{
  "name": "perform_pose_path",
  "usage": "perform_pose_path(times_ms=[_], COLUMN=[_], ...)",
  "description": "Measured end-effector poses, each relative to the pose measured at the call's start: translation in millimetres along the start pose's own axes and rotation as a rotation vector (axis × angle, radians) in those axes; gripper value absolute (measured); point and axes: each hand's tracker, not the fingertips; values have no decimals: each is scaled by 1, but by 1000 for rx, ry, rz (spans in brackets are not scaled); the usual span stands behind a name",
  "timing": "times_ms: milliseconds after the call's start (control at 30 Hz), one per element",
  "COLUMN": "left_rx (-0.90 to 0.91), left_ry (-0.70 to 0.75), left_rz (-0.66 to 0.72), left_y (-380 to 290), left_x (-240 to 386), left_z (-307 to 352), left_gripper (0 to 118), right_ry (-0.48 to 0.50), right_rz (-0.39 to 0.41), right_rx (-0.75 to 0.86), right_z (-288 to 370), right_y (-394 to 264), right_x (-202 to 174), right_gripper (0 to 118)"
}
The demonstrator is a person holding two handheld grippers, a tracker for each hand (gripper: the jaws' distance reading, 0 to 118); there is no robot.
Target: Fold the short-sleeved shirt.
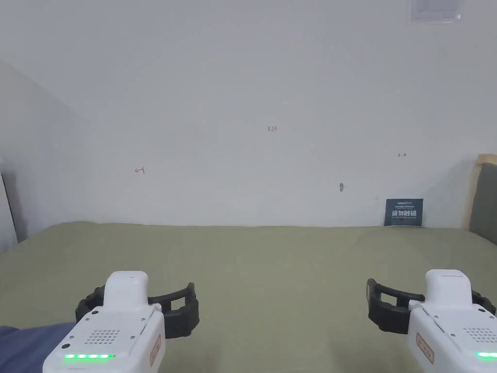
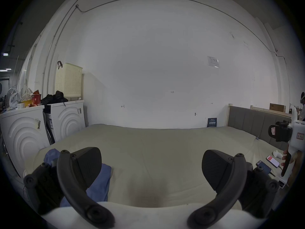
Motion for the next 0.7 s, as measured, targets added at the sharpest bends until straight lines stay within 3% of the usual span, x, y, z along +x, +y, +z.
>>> perform_pose_path(times_ms=[700], left_rx=[17], left_ry=[-1], left_rz=[-7], left_y=[4], left_x=[-1], left_z=[-3], left_gripper=[118], right_ry=[-29], right_rz=[-13], right_rx=[-4], right_z=[-2], right_y=[5], right_x=[4], right_gripper=[118])
